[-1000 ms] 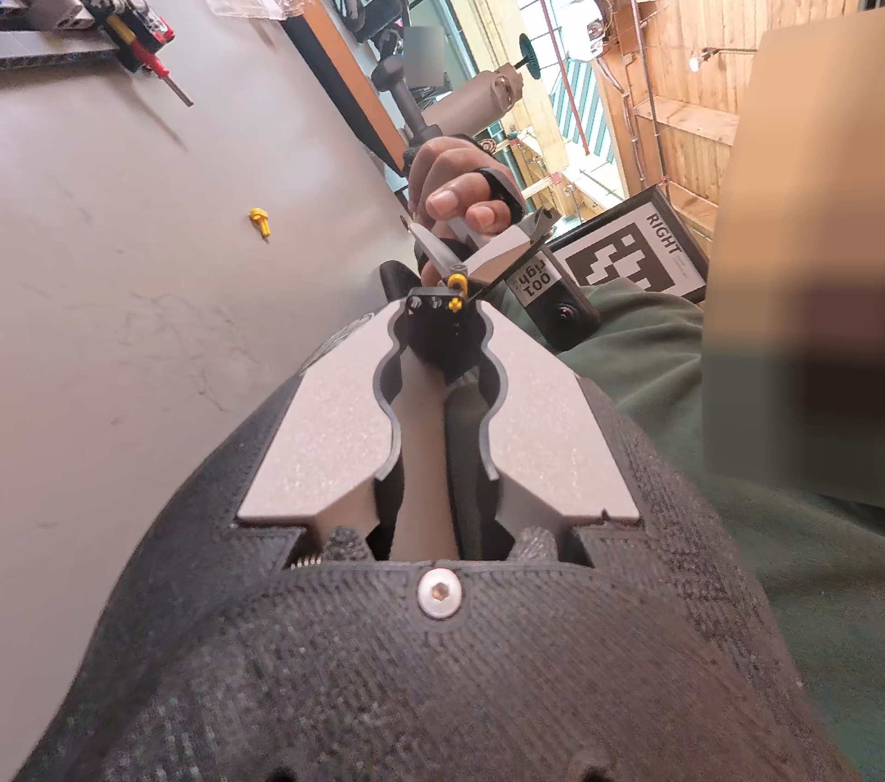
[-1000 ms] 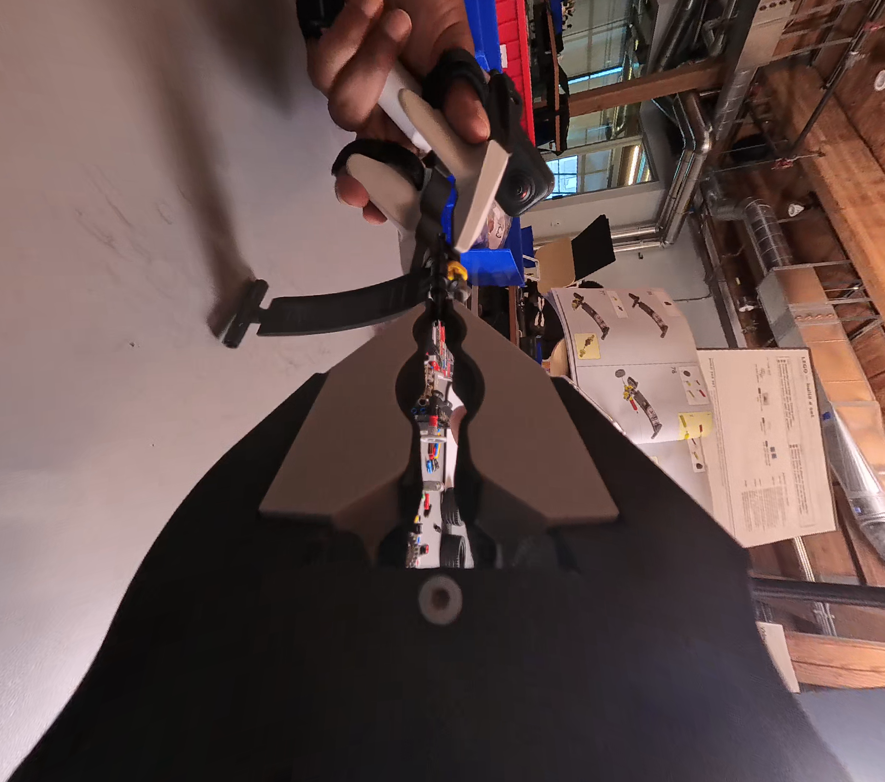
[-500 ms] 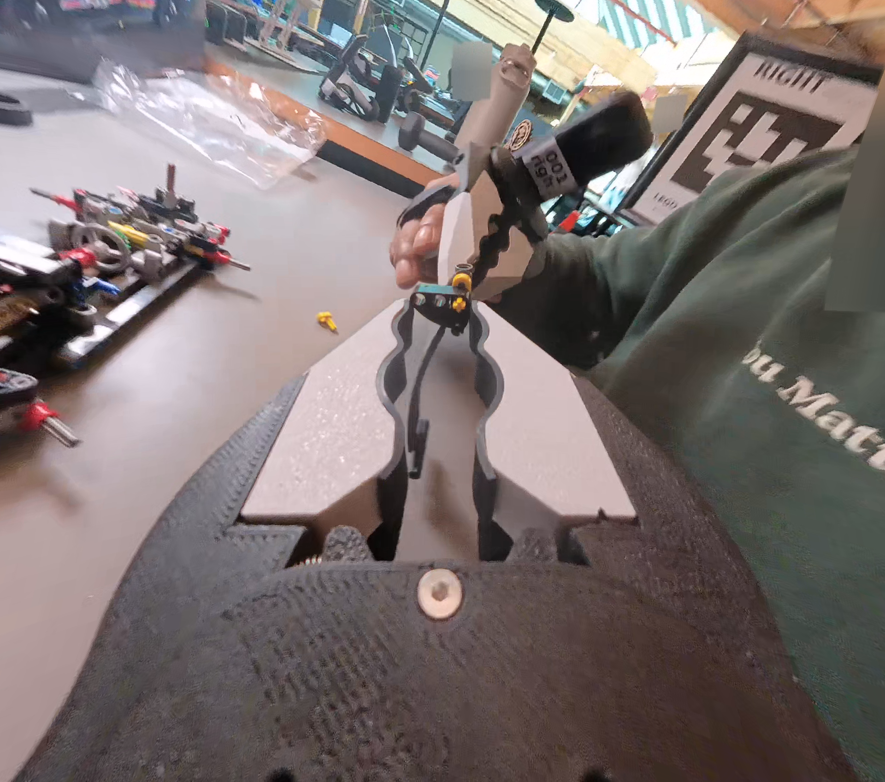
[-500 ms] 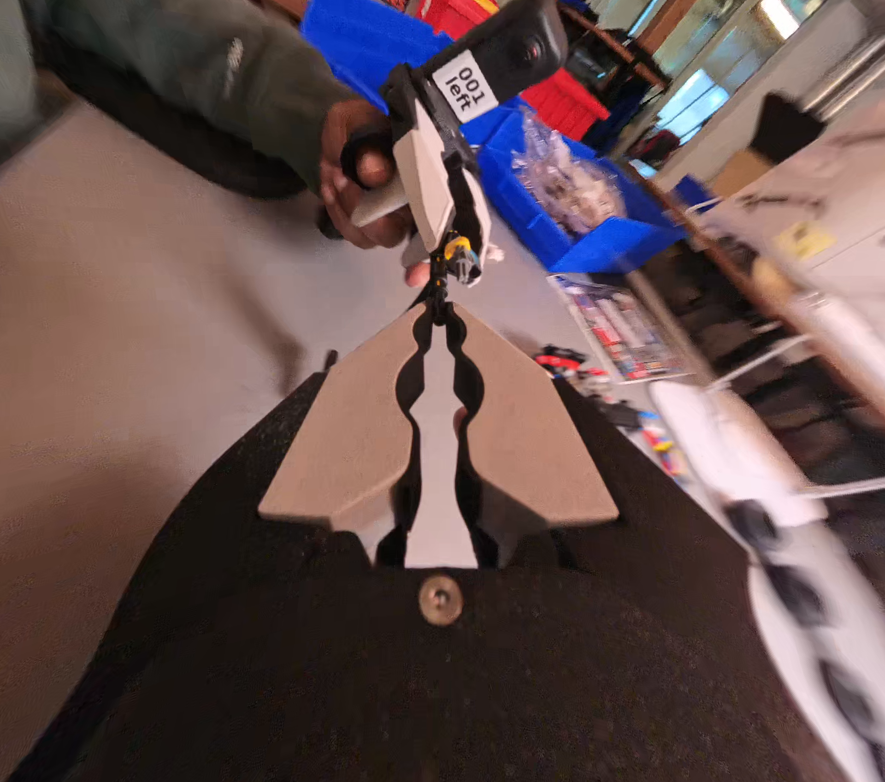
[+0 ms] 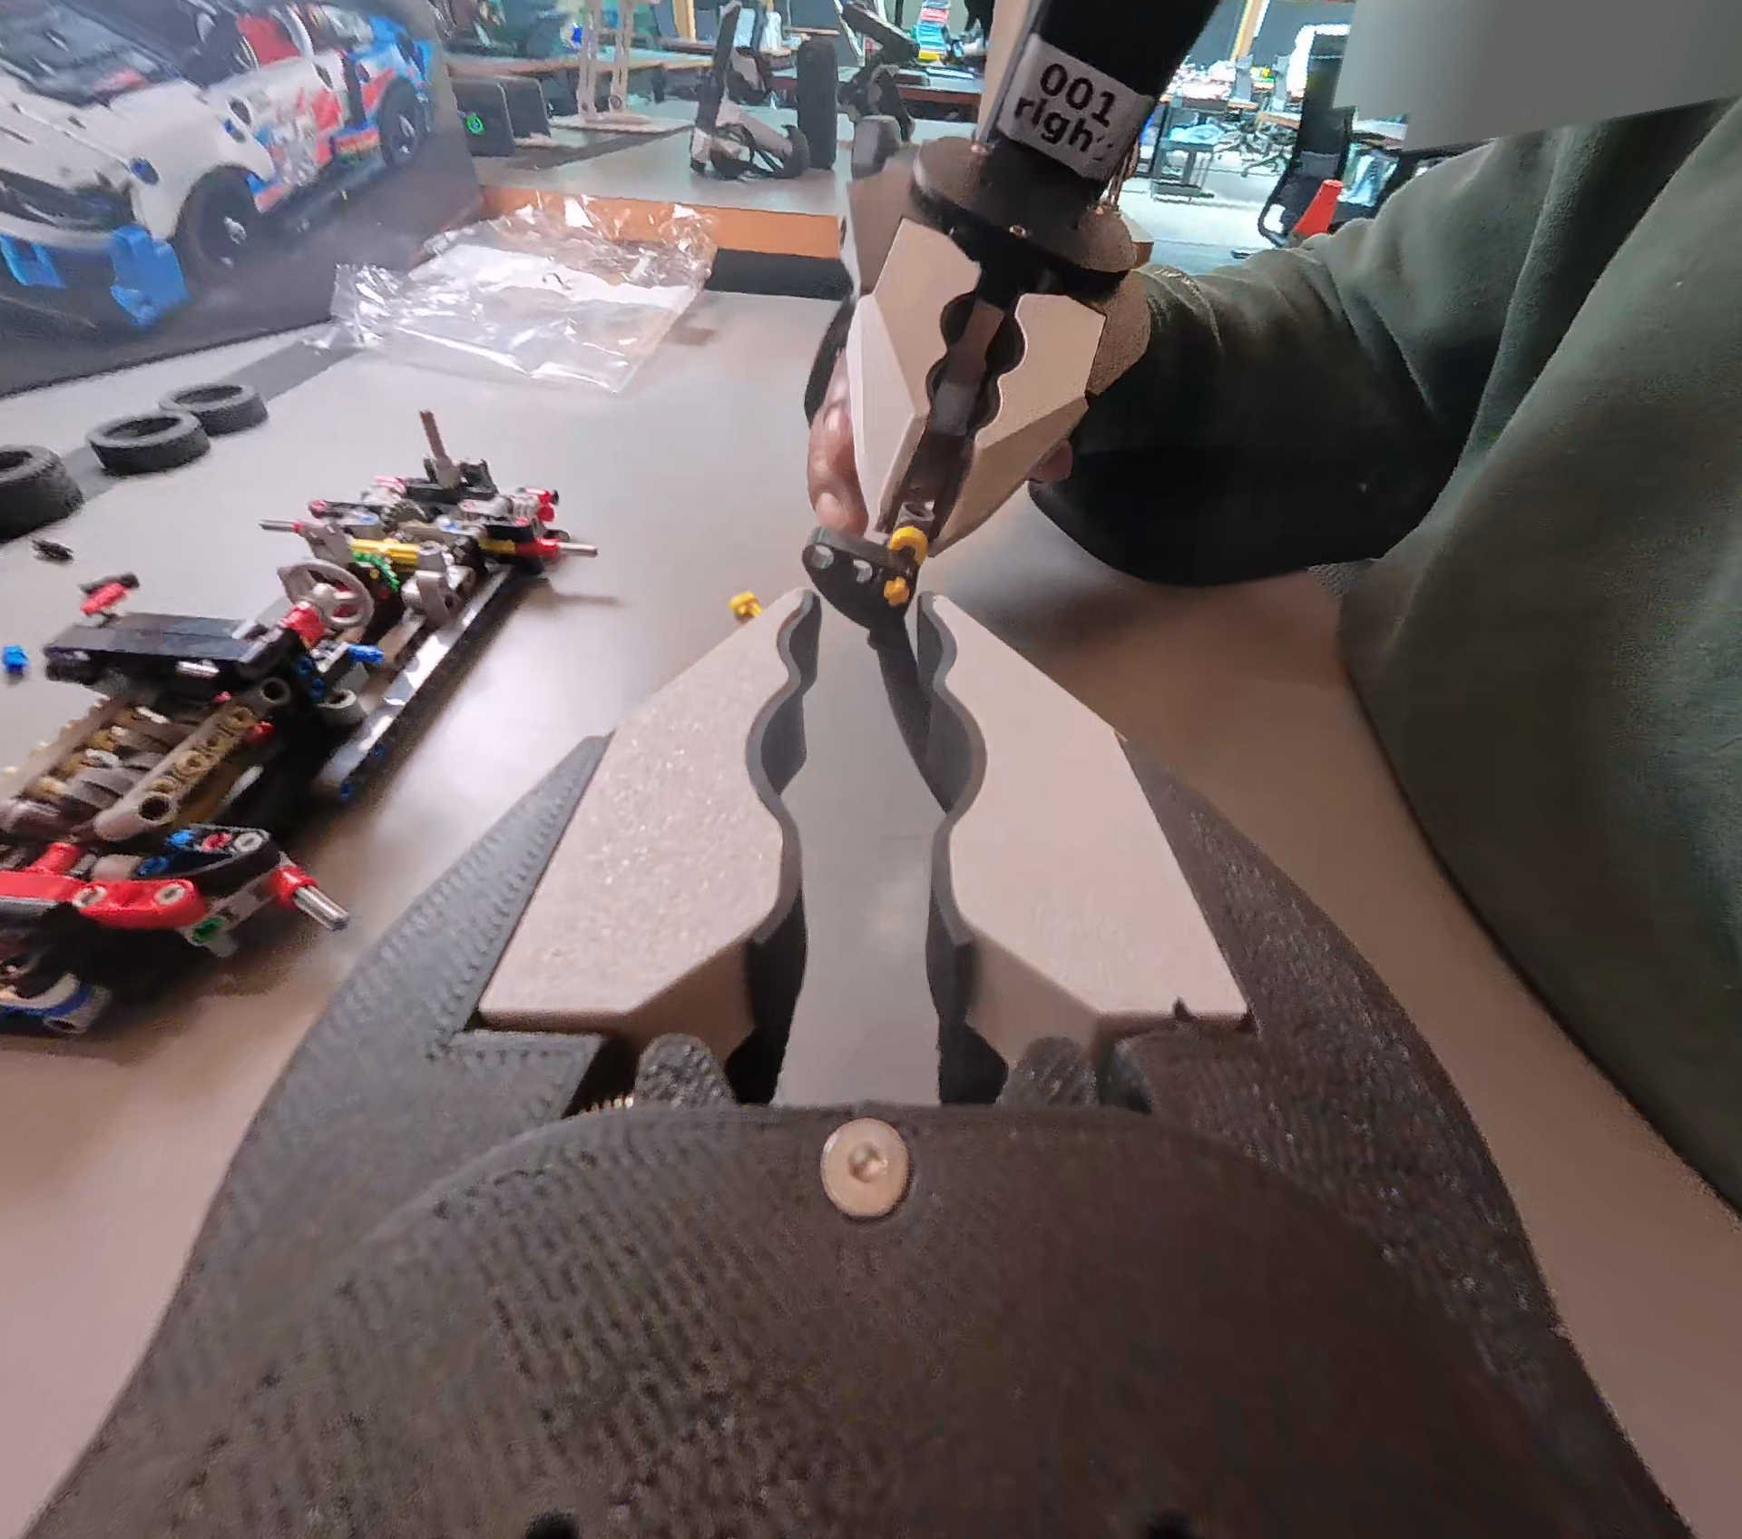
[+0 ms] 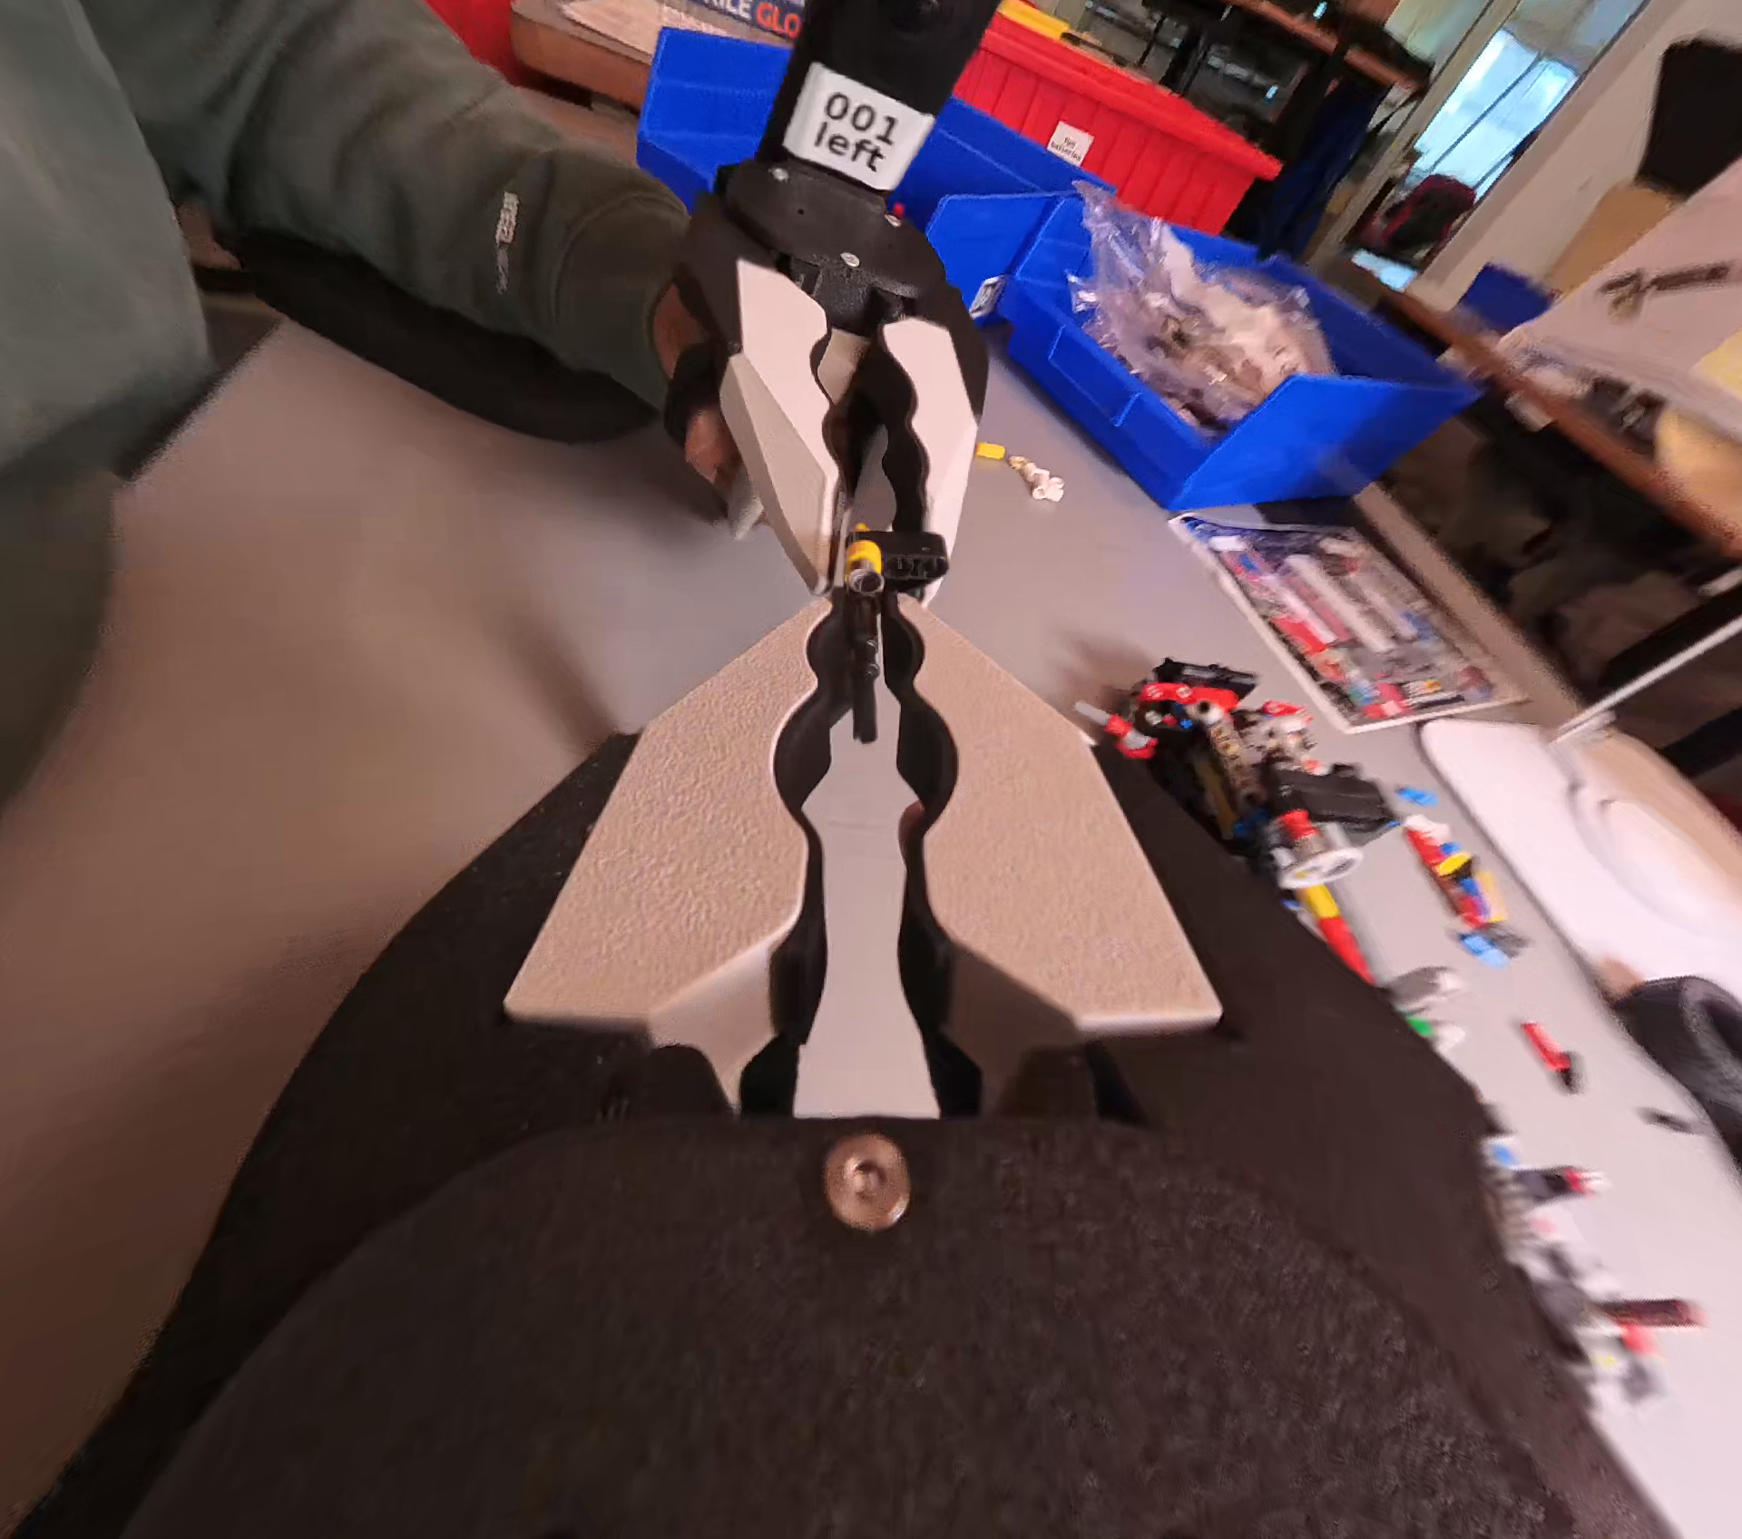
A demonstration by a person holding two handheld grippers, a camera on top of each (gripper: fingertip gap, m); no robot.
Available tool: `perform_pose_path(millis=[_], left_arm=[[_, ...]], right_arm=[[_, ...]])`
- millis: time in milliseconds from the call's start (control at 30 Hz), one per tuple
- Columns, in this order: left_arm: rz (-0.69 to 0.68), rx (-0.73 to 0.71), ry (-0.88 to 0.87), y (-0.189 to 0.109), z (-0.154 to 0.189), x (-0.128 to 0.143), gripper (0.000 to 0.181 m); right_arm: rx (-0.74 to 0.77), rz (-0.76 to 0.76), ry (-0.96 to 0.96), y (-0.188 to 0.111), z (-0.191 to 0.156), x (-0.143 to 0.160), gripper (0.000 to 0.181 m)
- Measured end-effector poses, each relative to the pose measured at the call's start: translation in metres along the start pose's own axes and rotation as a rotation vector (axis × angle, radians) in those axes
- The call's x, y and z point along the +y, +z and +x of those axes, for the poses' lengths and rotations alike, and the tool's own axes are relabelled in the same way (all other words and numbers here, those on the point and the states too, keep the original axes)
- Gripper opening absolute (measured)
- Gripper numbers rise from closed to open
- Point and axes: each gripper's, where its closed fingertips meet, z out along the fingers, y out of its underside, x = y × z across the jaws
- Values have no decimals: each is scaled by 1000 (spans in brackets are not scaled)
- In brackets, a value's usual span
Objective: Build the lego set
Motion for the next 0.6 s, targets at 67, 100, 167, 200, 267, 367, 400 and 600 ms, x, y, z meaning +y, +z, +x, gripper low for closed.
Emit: perform_pose_path(millis=[67,100,167,200,267,367,400,600], left_arm=[[-24,27,-63,1,0,5,28],[-29,42,-86,1,1,6,31],[-29,71,-104,3,5,7,31],[-38,79,-112,4,7,8,30],[-63,79,-127,6,7,13,25],[-75,82,-142,7,6,16,19],[-77,85,-146,7,6,16,19],[-47,99,-89,5,9,12,19]], right_arm=[[12,-2,-109,0,-4,0,4],[16,-15,-152,1,-5,2,4],[27,-47,-226,3,-7,7,4],[25,-59,-249,4,-9,9,4],[26,-73,-278,6,-10,13,4],[14,-89,-285,8,-12,19,4],[10,-89,-276,8,-12,19,4],[15,-70,-261,8,-13,15,4]])
